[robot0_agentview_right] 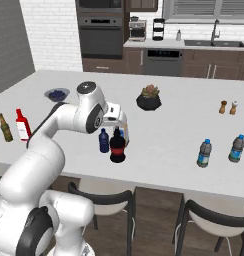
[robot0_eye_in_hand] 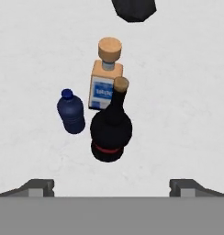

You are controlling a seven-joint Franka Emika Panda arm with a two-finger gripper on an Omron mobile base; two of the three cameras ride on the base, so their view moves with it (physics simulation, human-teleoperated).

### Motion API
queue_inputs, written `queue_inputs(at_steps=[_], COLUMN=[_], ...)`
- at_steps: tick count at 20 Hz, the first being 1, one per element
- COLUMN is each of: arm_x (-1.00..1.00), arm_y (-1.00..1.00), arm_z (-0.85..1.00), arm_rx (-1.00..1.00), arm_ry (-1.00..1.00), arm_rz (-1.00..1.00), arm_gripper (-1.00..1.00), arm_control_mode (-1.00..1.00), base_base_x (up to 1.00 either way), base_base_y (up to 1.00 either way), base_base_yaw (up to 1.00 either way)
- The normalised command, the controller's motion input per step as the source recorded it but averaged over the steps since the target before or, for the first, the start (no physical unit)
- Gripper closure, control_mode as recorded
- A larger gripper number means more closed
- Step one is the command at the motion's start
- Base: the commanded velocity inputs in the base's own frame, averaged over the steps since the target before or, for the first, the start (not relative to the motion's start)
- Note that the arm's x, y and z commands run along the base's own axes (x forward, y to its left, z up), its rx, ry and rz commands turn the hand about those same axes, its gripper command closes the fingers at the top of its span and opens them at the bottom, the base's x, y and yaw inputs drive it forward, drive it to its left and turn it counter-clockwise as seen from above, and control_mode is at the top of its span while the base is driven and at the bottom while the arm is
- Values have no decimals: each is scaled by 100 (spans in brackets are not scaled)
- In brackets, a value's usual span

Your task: Move the plastic bottles in the middle to the plastics group, and the glass bottles in the middle to the glass group.

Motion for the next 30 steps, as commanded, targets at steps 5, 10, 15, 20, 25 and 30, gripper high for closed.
queue_inputs(at_steps=[5,10,15,20,25,30], arm_x=[31,30,34,5,-19,-4], arm_y=[0,0,0,0,0,0], arm_z=[-13,-25,-18,-19,-6,-10], arm_rx=[0,0,0,1,2,0], arm_ry=[0,0,0,0,0,0], arm_rz=[12,3,0,-9,-12,-7], arm_gripper=[-100,-100,-100,-100,-100,-100], arm_control_mode=[-100,-100,-100,-100,-100,-100], base_base_x=[0,0,0,0,0,0], base_base_y=[0,0,0,0,0,0], base_base_yaw=[0,0,0,0,0,0])
